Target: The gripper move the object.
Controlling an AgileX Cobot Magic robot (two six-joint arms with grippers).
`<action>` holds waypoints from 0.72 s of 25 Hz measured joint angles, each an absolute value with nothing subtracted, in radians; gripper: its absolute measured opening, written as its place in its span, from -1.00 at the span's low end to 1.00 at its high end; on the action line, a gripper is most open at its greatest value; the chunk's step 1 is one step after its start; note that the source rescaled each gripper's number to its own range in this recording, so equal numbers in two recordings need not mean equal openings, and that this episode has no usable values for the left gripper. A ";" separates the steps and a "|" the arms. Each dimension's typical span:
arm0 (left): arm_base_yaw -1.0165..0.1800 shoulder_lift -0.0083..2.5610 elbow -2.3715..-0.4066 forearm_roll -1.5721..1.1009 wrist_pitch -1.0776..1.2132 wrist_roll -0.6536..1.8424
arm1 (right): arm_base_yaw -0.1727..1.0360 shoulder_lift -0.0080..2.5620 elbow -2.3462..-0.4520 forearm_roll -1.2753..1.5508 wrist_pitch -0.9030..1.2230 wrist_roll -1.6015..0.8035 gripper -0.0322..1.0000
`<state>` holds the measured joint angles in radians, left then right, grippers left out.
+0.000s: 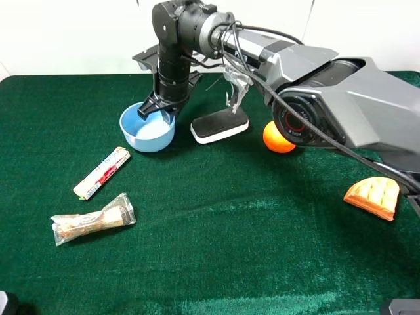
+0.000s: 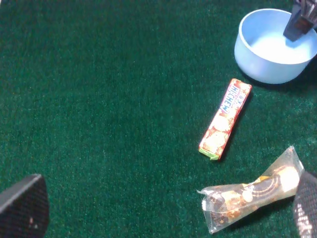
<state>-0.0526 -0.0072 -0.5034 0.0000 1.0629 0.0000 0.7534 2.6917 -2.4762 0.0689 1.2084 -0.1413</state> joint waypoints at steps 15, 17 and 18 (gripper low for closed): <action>-0.053 -0.007 -0.503 0.000 1.063 0.000 | 0.753 2.696 -2.567 0.069 1.222 -0.208 0.40; -0.053 -0.007 -0.503 0.000 1.063 0.000 | 0.753 2.696 -2.601 0.069 1.223 -0.208 0.61; -0.053 -0.007 -0.503 0.000 1.063 0.000 | 0.753 2.696 -2.616 0.069 1.223 -0.208 0.69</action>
<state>-0.0526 -0.0072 -0.5034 0.0000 1.0629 0.0000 0.7534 2.6965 -2.6159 0.0689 1.2234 -0.2084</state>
